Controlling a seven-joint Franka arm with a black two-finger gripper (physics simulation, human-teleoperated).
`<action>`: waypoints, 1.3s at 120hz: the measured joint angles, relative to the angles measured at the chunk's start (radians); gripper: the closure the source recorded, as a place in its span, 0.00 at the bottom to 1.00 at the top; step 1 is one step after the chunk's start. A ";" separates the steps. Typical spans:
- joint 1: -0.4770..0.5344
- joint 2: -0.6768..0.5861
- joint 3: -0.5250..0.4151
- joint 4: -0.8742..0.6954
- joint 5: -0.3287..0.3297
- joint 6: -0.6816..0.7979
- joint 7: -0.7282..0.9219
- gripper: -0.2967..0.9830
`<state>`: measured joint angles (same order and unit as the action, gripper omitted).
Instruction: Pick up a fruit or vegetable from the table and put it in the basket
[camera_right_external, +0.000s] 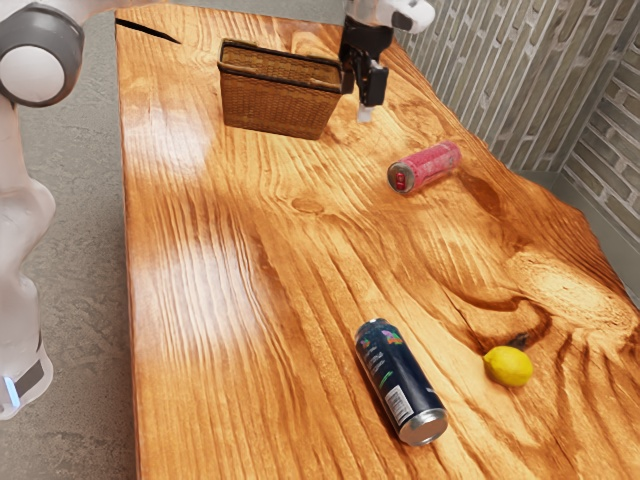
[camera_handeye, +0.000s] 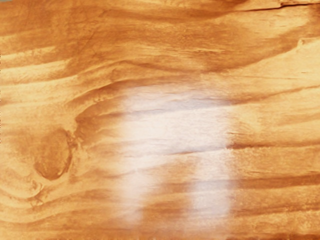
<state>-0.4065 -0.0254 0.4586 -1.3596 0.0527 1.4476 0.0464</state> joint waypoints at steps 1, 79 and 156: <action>0.003 0.000 0.000 0.000 0.000 -0.001 0.003 0.25; 0.671 0.102 -0.391 0.296 0.081 -0.064 0.088 0.25; 0.092 0.306 -0.478 0.137 0.027 0.227 0.091 0.25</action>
<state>-0.3150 0.2809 -0.0198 -1.2225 0.0800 1.6751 0.1376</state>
